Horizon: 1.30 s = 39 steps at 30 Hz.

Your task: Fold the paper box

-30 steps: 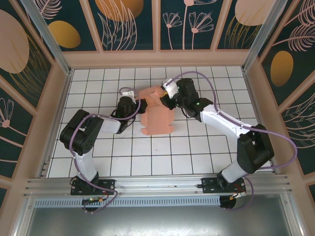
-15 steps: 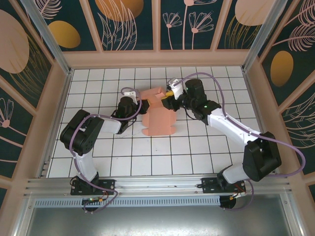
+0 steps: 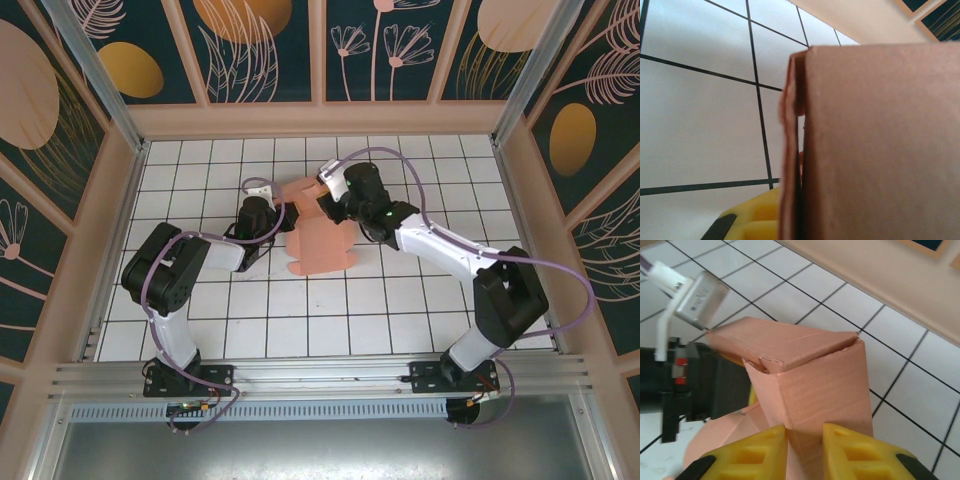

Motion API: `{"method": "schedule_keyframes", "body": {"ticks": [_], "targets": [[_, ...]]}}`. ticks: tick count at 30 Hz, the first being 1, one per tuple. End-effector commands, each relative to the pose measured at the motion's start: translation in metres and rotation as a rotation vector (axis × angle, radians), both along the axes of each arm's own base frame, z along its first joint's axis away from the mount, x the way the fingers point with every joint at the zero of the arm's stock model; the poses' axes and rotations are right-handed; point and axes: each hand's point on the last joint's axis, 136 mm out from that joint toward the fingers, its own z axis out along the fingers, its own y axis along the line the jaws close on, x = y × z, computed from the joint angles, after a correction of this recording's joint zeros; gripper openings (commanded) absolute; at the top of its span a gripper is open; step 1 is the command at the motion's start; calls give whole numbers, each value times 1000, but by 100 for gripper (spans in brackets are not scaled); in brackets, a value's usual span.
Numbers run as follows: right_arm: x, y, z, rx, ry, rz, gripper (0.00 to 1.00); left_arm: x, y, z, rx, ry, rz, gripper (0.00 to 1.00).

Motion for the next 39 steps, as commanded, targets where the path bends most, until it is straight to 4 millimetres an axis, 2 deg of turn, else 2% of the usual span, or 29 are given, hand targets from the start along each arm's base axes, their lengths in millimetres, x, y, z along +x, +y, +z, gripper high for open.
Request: {"method": "schedule_keyframes", "body": {"ticks": [1, 12, 17, 21, 22, 25, 29, 32, 39], "targets": [[9, 1, -13, -103, -53, -83, 23, -1, -21, 32, -63, -93, -76, 0], [26, -2, 3, -218, -288, -292, 15, 0, -20, 32, -59, -94, -75, 0], [25, -6, 11, -238, -366, -334, 0, 0, -21, 32, -60, -92, -76, 0], [20, -1, 10, -251, -385, -316, 0, 1, -22, 32, -62, -92, -78, 0], [19, 1, 8, -251, -378, -303, 1, 1, -22, 31, -62, -90, -78, 0], [17, 4, 5, -230, -362, -282, 25, 1, -22, 31, -63, -90, -81, 0], [12, 5, 5, -175, -318, -235, 43, 1, -21, 33, -60, -94, -76, 0], [13, -3, 3, -150, -275, -218, 44, 0, -21, 33, -58, -94, -76, 0], [18, -21, 4, -180, -266, -243, 36, 0, -21, 33, -61, -94, -80, 0]]}}
